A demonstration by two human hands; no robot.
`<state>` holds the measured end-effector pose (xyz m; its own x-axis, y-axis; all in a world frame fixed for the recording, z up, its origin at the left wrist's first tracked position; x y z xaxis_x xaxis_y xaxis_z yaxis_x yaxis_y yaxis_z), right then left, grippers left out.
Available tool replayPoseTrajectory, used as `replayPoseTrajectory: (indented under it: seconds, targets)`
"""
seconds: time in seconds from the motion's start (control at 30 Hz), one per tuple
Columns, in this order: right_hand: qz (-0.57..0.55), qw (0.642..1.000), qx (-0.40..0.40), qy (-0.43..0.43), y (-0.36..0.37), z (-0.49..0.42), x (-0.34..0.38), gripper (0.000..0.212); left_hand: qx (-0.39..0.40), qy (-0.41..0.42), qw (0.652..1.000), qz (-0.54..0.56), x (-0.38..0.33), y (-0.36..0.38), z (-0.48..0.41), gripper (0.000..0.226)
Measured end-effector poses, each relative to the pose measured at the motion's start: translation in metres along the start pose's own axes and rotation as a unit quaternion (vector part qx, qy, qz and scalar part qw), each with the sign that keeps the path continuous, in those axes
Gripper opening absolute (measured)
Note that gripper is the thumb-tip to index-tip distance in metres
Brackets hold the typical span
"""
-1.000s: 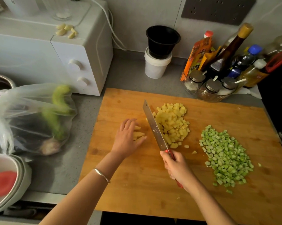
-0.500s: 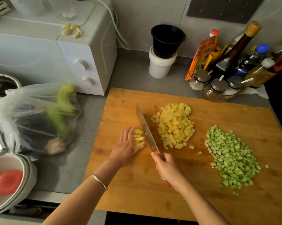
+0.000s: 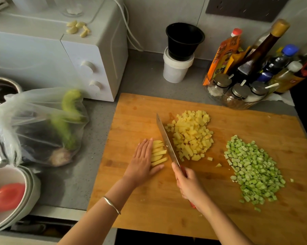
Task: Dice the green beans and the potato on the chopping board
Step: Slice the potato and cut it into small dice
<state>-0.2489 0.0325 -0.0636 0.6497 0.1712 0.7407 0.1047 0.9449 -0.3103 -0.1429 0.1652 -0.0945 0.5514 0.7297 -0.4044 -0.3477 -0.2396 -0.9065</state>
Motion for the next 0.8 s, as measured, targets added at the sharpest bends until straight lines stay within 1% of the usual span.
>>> replayPoseTrajectory:
  seconds: [0.03,0.1,0.23,0.33,0.4,0.47,0.5,0.6,0.67,0.77,0.8]
  targets:
    - [-0.003,1.000,0.003,0.001,0.005,0.001,0.000,0.048,0.012,-0.009,1.000,-0.015,-0.001,0.003,-0.001,0.090]
    - [-0.008,1.000,0.006,-0.003,0.008,0.001,0.002,0.049,0.004,-0.017,0.999,-0.031,-0.002,0.005,-0.003,0.083]
    - [-0.039,0.999,0.014,0.000,0.007,0.003,0.005,0.050,-0.015,-0.007,0.999,-0.031,0.001,0.005,-0.002,0.079]
    - [-0.001,1.000,0.010,-0.016,0.012,0.004,0.004,0.050,-0.014,-0.004,1.000,-0.023,-0.003,0.004,-0.002,0.081]
    - [0.004,1.000,0.009,-0.018,0.010,0.002,0.004,0.051,-0.036,-0.001,0.999,0.012,-0.005,-0.002,0.001,0.085]
    - [-0.003,1.000,0.004,-0.013,0.006,0.001,0.004,0.052,-0.044,-0.010,0.997,0.059,-0.002,-0.004,0.004,0.089]
    - [-0.007,1.000,0.001,-0.012,0.005,0.001,0.004,0.051,-0.051,-0.010,0.997,0.062,-0.002,-0.003,0.005,0.089]
    - [-0.010,1.000,0.007,-0.018,0.014,0.002,0.005,0.050,-0.050,-0.004,0.999,0.014,-0.004,0.006,0.003,0.085]
    - [-0.011,1.000,0.014,-0.017,0.016,0.003,0.008,0.050,-0.047,-0.002,0.999,0.007,-0.004,0.006,0.002,0.087]
    - [-0.052,0.998,0.028,0.002,0.008,0.002,0.012,0.053,-0.045,-0.002,0.998,0.054,-0.001,0.000,0.006,0.092]
    - [-0.061,0.998,0.031,0.001,0.004,0.004,0.013,0.055,-0.057,-0.007,0.995,0.077,0.002,-0.003,0.009,0.091]
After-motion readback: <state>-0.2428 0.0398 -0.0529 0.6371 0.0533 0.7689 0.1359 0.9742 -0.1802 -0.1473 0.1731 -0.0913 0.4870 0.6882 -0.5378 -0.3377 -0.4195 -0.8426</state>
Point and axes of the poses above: each hand's wrist, its own z-axis away from the middle knuckle, its own y-axis out of the palm, x = y × z, the point moved 6 cm from there along -z, towards the middle knuckle, and after that the axes turned 1 degree about -z, right-handed, at the moved point
